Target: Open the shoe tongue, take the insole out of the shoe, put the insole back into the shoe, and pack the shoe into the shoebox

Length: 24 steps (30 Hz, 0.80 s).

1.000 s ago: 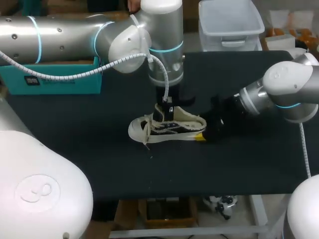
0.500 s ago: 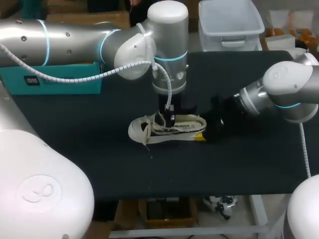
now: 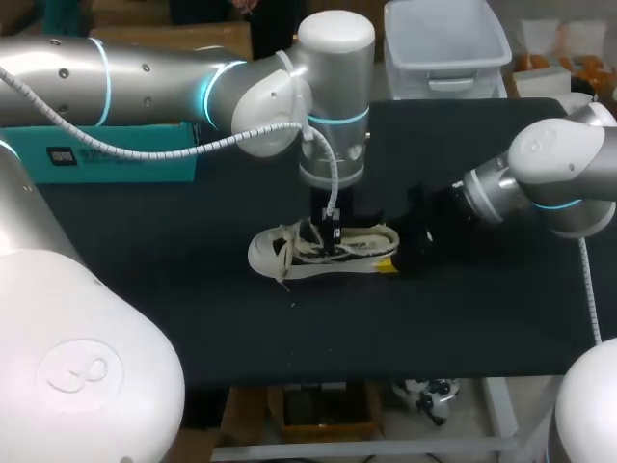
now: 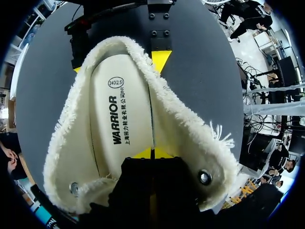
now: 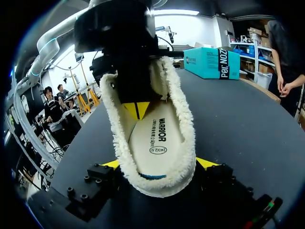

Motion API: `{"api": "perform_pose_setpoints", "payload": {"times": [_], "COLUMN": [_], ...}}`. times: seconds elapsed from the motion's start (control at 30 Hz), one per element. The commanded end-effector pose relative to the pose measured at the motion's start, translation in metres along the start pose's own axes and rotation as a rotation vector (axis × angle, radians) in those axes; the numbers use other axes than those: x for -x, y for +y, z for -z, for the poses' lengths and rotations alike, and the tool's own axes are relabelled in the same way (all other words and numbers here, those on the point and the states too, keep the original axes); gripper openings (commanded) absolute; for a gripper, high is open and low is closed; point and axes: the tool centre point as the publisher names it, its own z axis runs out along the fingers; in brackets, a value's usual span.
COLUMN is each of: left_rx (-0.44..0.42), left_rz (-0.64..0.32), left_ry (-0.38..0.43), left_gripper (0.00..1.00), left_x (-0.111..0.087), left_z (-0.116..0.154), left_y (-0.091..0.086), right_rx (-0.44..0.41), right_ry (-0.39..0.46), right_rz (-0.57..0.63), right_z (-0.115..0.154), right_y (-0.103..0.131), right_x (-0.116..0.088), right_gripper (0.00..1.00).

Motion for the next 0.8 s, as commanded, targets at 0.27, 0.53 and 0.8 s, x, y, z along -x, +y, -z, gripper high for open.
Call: {"api": "perform_pose_setpoints", "payload": {"times": [0.27,0.53,0.8], "left_rx": [0.006,0.007,0.008], "left_rz": [-0.009,0.003,0.013], "left_ry": [0.003,-0.043,-0.056], "left_gripper": [0.00,0.00,0.15], "left_x": [-0.009,-0.013,-0.011], "left_z": [-0.021,-0.021,-0.018], "left_y": [0.004,0.003,0.002], "right_rx": [0.003,0.003,0.003], "right_ry": [0.000,0.000,0.000], "right_rz": [-0.001,-0.001,-0.001], "right_z": [-0.004,-0.004,-0.004], "right_y": [-0.008,-0.008,-0.008], "right_x": [0.001,0.001,0.001], "right_gripper": [0.00,0.00,0.00]}}
